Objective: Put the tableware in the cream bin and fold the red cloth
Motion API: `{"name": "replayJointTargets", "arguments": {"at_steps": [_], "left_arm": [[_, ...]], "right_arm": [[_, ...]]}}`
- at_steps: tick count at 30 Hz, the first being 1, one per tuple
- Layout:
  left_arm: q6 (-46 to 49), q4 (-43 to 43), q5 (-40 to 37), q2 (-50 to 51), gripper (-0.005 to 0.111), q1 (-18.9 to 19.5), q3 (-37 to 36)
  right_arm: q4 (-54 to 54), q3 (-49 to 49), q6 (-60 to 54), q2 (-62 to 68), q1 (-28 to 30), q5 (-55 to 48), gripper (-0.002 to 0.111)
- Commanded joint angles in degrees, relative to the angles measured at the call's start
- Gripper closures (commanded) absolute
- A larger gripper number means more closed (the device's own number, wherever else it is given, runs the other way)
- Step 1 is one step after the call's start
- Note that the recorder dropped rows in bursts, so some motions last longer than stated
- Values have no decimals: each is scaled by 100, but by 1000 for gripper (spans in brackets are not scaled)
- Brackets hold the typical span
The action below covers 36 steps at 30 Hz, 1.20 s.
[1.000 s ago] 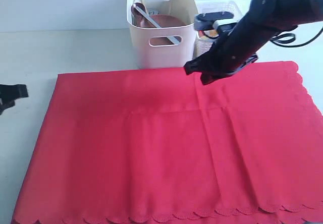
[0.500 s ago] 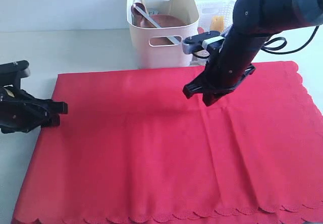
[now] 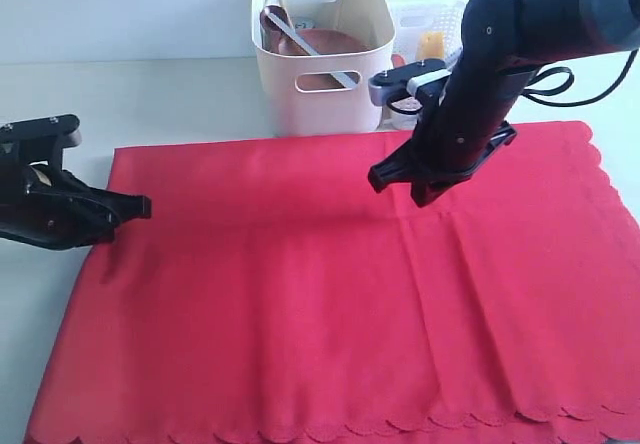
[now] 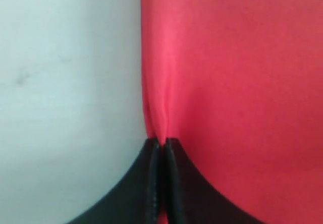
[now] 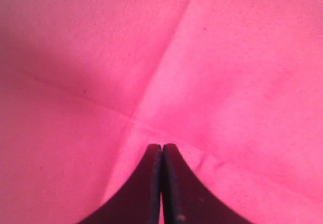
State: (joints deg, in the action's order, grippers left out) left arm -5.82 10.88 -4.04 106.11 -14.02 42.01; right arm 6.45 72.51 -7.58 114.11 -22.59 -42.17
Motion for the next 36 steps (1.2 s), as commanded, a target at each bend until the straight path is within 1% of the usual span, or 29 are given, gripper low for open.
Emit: {"name": "replayJointTargets", "arguments": {"at_steps": [1, 5, 8, 13, 14, 15, 16, 18, 21, 24, 27, 30, 34, 36], "left_arm": [[-8, -3, -682, 121, 107, -141, -70], [337, -447, -917, 96, 107, 162, -70], [657, -684, -1085, 33, 107, 576, -70], [1281, -796, -1476, -206, 107, 1507, 74], [1394, -796, -1584, -260, 107, 1646, 135], [1464, -796, -1667, -346, 107, 1842, 195], [1464, -796, -1710, -403, 107, 1956, 251], [1464, -796, -1746, -557, 107, 2168, 352], [1733, -796, -1789, -700, 107, 2266, 484], [2050, -796, -1944, -764, 107, 2266, 672], [2063, -796, -2150, -777, 107, 2266, 887], [2063, -796, -2332, -777, 107, 2266, 1071], [2063, -796, -2586, -788, 107, 2266, 1159], [2063, -667, -2717, -810, 107, 2266, 1159]], "right_arm": [[17, -23, 28, -13, -7, 150, 108], [38, -23, 28, -13, -7, 152, 108], [32, -23, 17, -13, -7, 70, 108], [106, -23, -269, -13, -7, -241, 108], [106, -23, -287, -13, -7, -270, 108], [213, -23, -320, -13, -7, -319, 108], [388, -23, -429, -13, -7, -347, 108], [1073, -23, -1030, -13, -7, -404, 108], [2126, -23, -2039, -13, -7, -553, 108], [2791, -23, -2586, -13, -7, -641, 108], [2900, -23, -2751, -13, -77, -746, 108], [2887, -95, -2842, -13, -344, -758, 108], [2846, -502, -2985, -13, -915, 35, 108], [2753, -542, -2985, -8, -1058, 258, 108]]}}
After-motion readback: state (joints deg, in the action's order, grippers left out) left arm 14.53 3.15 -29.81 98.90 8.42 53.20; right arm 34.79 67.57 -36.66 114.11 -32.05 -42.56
